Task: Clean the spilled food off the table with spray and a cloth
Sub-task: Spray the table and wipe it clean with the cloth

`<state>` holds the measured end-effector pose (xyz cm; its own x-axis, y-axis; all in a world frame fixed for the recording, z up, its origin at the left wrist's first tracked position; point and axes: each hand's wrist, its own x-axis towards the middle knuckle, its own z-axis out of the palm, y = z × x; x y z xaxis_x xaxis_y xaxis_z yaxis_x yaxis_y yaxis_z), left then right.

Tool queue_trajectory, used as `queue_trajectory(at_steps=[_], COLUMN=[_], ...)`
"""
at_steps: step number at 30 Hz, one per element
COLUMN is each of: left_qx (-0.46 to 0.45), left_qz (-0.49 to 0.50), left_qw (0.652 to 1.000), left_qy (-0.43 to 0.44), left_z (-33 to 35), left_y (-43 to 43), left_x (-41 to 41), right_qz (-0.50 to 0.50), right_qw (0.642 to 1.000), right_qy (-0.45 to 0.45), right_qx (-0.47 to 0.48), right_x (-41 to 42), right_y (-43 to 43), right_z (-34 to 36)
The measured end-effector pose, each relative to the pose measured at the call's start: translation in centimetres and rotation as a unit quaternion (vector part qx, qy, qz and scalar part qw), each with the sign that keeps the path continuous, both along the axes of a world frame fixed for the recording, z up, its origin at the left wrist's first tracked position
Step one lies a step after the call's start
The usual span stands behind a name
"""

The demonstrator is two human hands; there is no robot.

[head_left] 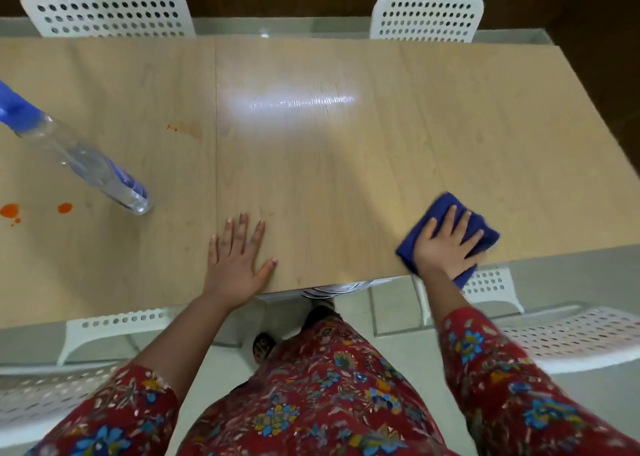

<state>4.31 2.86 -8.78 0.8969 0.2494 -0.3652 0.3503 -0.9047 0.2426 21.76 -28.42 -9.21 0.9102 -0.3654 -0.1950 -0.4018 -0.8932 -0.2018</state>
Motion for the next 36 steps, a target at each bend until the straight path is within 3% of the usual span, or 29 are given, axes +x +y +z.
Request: queue_trajectory(at_steps=[2, 4, 7, 9, 11, 14, 18, 21, 24, 26, 29, 32, 36], left_qx=[-0.006, -0.011, -0.025, -0.037, -0.038, -0.045, -0.050, -0.055, -0.058, -0.062, -0.066, -0.065, -0.063], left_qz=[0.008, 0.019, 0.022, 0.018, 0.016, 0.015, 0.013, 0.011, 0.011, 0.012, 0.009, 0.015, 0.022], left_qw=[1.000, 1.000, 0.999, 0.999, 0.999, 0.997, 0.995, 0.994, 0.994, 0.995, 0.994, 0.995, 0.995], left_qy=[0.002, -0.005, -0.020, -0.021, -0.006, 0.054, 0.084, 0.096, 0.090, 0.083, 0.084, 0.081, 0.072], left_z=[0.0, 0.2, 0.9, 1.4, 1.7, 1.7, 1.5, 1.6, 1.5, 1.5, 1.7, 1.6, 1.6], left_y=[-0.2, -0.4, -0.9, -1.1, -1.2, -1.3, -1.3, -1.2, -1.1, -1.2, -1.2, -1.1, -1.3], left_x=[0.1, 0.4, 2.6, 4.7, 6.8, 8.5, 8.7, 8.8, 9.0, 8.9, 8.7, 8.7, 8.6], right_qz=[0.027, 0.182, 0.446, 0.493, 0.413, 0.218, 0.068, 0.104, 0.309, 0.379, 0.276, 0.142, 0.141], right_qw=[0.999, 0.981, 0.894, 0.868, 0.909, 0.976, 0.998, 0.993, 0.950, 0.925, 0.961, 0.989, 0.987], right_qy=[-0.028, -0.067, -0.032, -0.038, -0.042, 0.004, 0.001, -0.047, -0.047, -0.034, -0.007, -0.041, -0.063], right_qx=[0.006, 0.006, 0.026, 0.041, 0.018, -0.024, -0.018, -0.016, -0.013, -0.010, -0.019, -0.024, -0.038], right_x=[-2.7, -5.4, -4.8, -0.9, 4.1, 9.0, 4.0, -1.0, 1.0, 5.2, 9.5, 7.0, -0.1], right_y=[4.3, 9.4, 14.0, 13.5, 10.8, 2.8, -4.1, -0.7, 2.9, 2.9, -0.5, -3.5, -0.9], right_z=[-0.1, -0.4, -0.2, 0.1, 0.0, 0.2, 0.1, -0.5, -0.4, -0.1, -0.1, -0.5, -1.0])
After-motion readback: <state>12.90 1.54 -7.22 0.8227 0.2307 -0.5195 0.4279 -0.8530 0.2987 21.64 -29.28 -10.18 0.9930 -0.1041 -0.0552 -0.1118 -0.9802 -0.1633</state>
